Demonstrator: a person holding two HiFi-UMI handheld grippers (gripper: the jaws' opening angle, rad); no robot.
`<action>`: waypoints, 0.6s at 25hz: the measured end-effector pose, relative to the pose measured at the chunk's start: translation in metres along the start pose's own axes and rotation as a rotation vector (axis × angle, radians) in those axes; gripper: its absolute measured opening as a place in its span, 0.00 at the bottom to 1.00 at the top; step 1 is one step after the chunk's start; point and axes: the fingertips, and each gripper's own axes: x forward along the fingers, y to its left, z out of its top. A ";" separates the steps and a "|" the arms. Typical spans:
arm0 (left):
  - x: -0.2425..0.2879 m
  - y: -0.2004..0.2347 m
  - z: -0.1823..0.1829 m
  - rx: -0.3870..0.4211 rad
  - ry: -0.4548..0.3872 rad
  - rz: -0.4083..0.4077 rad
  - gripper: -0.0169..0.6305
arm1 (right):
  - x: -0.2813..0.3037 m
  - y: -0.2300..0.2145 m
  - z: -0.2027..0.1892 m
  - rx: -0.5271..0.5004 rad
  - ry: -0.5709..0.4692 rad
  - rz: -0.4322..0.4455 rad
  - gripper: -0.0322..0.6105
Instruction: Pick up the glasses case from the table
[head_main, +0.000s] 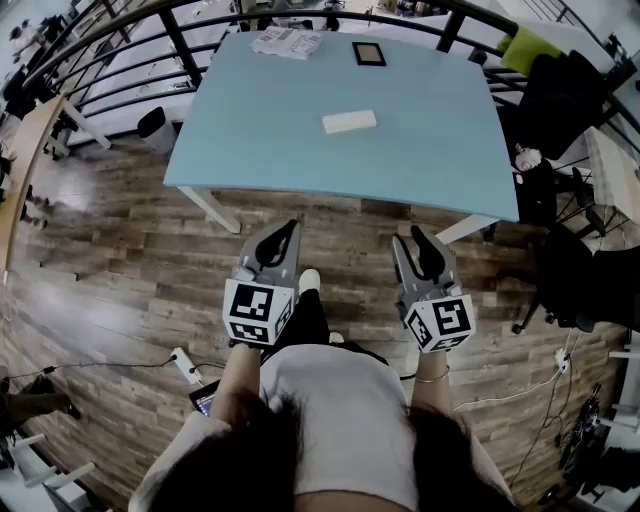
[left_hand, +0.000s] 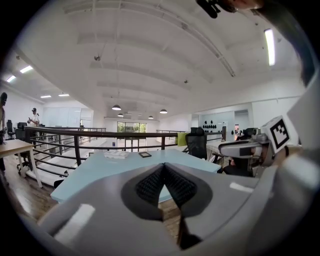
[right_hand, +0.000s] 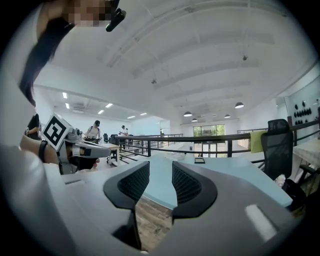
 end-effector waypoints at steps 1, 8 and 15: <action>0.010 0.009 0.004 0.004 -0.001 -0.006 0.11 | 0.013 -0.004 0.003 -0.001 0.000 -0.004 0.23; 0.083 0.069 0.027 0.019 -0.002 -0.050 0.11 | 0.103 -0.032 0.016 0.008 0.015 -0.025 0.28; 0.132 0.116 0.034 0.025 0.002 -0.073 0.11 | 0.168 -0.042 0.022 0.017 0.025 -0.023 0.37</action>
